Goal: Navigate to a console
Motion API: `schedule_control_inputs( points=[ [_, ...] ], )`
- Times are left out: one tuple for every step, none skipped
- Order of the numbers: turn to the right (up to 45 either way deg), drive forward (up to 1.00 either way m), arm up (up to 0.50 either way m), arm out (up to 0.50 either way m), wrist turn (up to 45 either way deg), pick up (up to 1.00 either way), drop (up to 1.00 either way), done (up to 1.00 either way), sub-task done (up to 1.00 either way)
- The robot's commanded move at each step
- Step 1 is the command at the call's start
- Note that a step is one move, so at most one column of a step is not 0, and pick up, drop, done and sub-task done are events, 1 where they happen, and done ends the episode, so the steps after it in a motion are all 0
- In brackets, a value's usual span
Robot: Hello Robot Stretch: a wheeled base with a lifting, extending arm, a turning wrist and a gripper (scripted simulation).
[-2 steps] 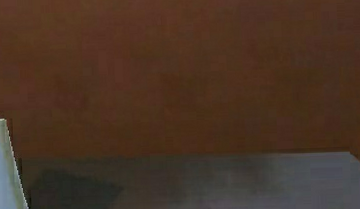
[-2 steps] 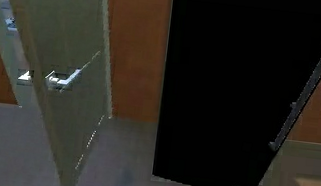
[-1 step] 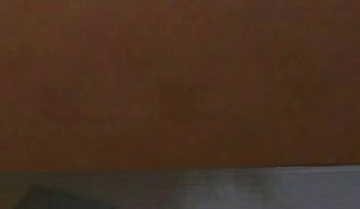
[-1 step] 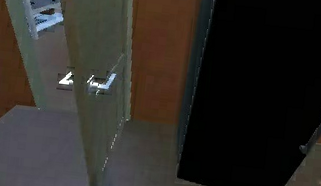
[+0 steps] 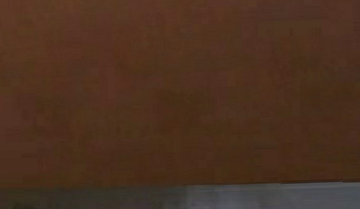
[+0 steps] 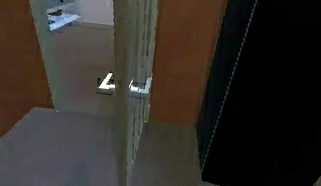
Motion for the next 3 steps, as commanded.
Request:
schedule_control_inputs(
  points=[
    [45.0, 0.00, 0.00, 0.00, 0.0, 0.00, 0.00, 0.00, 0.00],
    [6.0, 0.00, 0.00, 0.00, 0.0, 0.00, 0.00, 0.00, 0.00],
    [0.0, 0.95, 0.00, 0.00, 0.0, 0.00, 0.00, 0.00, 0.00]
  ],
)
